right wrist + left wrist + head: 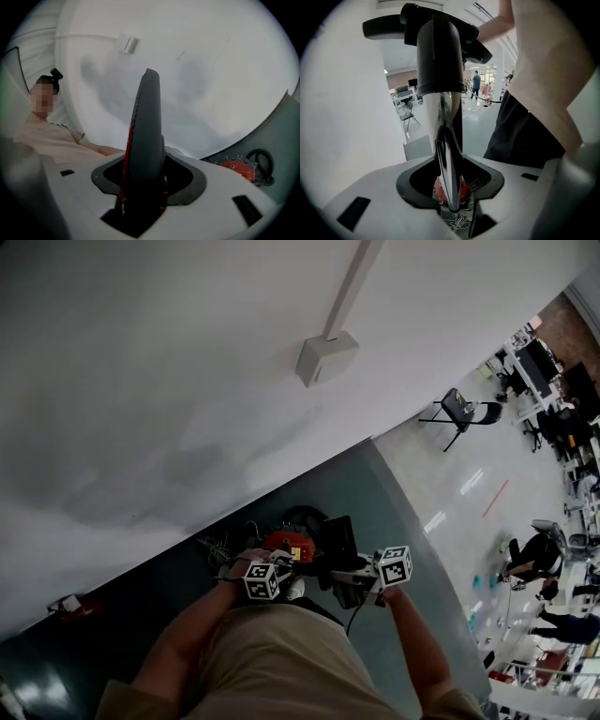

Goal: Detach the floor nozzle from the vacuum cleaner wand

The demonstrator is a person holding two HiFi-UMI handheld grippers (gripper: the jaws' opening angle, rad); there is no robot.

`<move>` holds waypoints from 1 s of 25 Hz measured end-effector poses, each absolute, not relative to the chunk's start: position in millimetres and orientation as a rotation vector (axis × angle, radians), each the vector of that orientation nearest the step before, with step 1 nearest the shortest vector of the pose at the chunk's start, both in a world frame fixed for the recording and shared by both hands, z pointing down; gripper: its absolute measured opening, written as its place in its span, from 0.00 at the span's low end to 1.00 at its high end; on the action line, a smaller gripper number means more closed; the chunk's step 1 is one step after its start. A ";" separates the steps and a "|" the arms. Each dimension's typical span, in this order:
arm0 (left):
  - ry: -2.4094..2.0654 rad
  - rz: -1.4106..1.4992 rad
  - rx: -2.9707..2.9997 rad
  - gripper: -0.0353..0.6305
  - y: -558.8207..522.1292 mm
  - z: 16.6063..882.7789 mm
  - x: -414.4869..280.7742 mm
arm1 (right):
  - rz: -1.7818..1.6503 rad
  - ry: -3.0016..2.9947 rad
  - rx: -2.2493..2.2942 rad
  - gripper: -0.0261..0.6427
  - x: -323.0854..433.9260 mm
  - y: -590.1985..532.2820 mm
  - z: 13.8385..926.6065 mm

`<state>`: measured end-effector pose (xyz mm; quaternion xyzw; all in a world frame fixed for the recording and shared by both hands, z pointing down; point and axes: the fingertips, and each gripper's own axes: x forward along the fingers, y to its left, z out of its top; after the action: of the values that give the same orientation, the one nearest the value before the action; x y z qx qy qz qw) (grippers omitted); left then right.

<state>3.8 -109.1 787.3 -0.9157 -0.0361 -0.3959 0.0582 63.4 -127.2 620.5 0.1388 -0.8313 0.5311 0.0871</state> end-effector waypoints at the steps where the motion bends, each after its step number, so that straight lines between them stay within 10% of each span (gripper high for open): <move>1: -0.132 -1.200 -2.762 0.28 -107.8 788.8 4.6 | 1.594 -2.472 0.426 0.38 64.2 -126.1 620.6; 25: 0.016 -1.362 -2.844 0.28 -125.2 794.3 10.4 | 1.114 -2.198 0.814 0.38 73.9 -128.9 602.6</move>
<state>10.4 -125.2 794.3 -0.9018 0.0052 -0.4320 -0.0057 73.9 -128.9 602.6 0.3021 -0.8155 0.4135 0.2697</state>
